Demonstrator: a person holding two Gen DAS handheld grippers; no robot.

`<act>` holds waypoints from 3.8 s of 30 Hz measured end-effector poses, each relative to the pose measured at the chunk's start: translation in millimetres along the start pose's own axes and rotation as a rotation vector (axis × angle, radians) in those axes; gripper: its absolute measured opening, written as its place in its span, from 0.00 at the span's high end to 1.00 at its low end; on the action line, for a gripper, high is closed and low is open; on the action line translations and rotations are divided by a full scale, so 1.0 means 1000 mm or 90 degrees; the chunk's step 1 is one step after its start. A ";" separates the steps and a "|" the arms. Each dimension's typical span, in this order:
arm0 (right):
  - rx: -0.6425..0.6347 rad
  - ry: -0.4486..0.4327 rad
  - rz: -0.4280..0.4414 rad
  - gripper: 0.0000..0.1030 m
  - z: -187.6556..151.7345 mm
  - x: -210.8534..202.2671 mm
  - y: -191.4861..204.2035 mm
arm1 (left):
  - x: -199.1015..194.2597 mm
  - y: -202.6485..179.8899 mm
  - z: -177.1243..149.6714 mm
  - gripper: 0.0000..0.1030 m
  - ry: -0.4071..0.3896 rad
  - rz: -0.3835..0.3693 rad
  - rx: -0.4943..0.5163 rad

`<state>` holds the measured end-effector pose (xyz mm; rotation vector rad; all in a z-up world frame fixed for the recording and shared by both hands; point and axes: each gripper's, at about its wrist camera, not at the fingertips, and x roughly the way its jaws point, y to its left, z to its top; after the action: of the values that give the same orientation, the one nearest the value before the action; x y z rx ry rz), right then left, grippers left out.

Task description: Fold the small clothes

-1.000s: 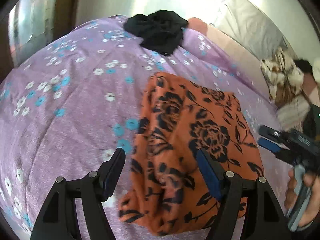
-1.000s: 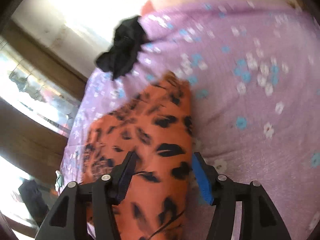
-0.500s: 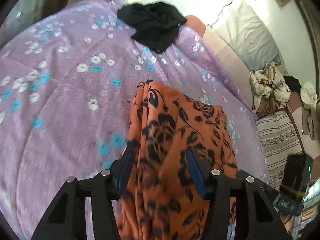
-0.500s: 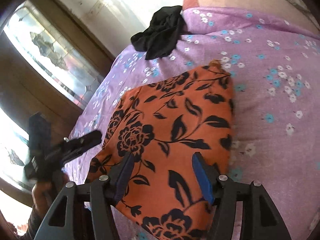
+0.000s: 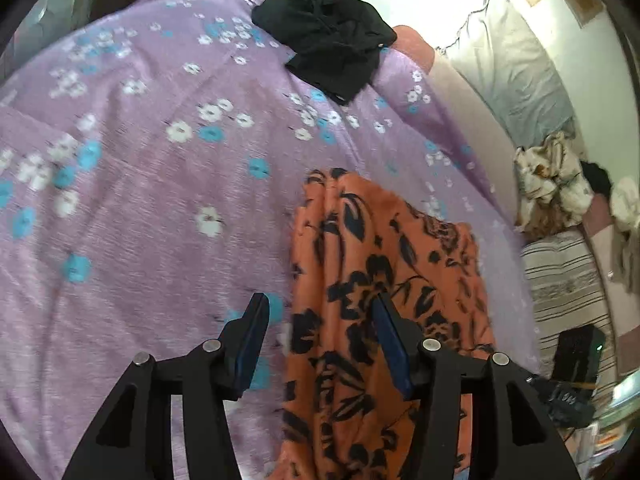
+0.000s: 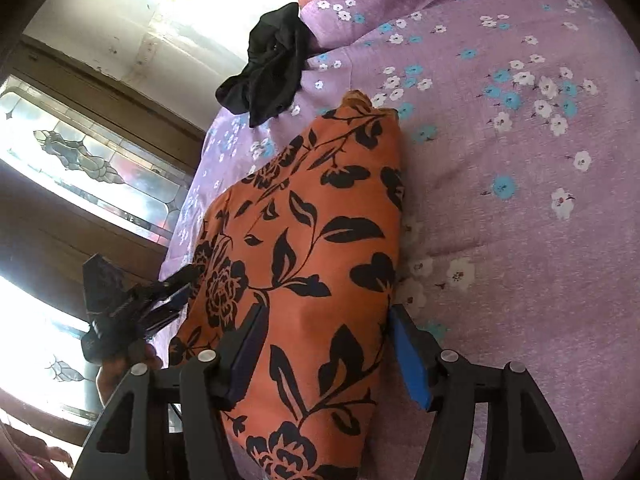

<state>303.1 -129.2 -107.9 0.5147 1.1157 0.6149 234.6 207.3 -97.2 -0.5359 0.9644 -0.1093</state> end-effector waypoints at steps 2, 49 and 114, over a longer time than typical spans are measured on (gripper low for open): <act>0.012 0.009 0.006 0.35 0.001 0.005 -0.004 | 0.008 -0.001 -0.003 0.46 0.024 0.001 0.013; -0.095 -0.008 0.002 0.66 0.010 -0.012 0.033 | 0.000 -0.081 -0.044 0.73 0.011 -0.015 0.129; -0.113 -0.080 0.017 0.66 0.031 -0.148 -0.051 | 0.048 -0.255 -0.036 0.73 -0.019 0.001 0.247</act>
<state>295.8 -269.2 -32.6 0.4103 0.9271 0.6892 269.6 -42.5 -27.0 -0.1794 0.8862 -0.2789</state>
